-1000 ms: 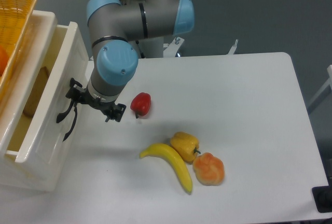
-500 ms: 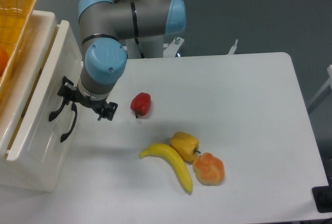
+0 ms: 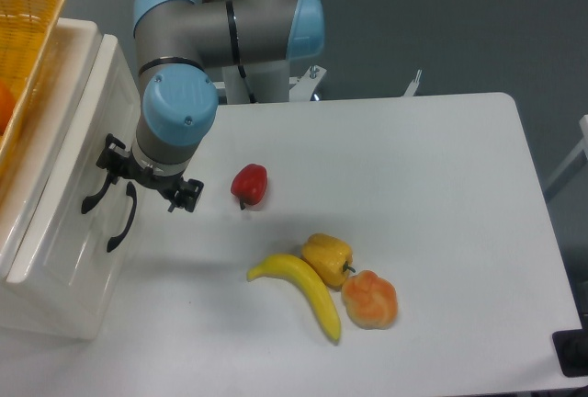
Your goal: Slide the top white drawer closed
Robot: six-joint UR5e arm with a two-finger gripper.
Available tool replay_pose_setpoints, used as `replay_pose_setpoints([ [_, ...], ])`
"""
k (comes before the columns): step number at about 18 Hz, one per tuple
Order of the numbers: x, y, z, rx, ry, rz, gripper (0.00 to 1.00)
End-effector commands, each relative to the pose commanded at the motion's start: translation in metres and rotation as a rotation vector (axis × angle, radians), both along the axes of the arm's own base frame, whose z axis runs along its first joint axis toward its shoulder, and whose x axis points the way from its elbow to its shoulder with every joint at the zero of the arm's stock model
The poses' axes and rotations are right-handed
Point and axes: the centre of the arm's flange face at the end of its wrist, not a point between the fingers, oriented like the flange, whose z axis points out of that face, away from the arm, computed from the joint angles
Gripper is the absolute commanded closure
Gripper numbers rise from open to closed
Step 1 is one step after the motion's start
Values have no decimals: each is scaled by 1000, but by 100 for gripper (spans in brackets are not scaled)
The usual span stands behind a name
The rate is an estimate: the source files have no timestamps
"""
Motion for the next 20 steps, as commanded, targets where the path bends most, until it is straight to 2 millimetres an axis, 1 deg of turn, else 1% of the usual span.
replay_pose_setpoints([
  [5, 1, 0, 0, -2, 0, -2, 0],
  [8, -8, -3, 0, -2, 5, 10, 0],
  [11, -35, -12, 1, 1, 13, 44, 0],
  [13, -58, -21, 6, 8, 25, 75, 0],
  [15, -85, -39, 15, 15, 76, 49, 0],
  [18, -131, -66, 13, 7, 117, 36, 0],
  [20, -155, -86, 22, 17, 148, 24, 0],
])
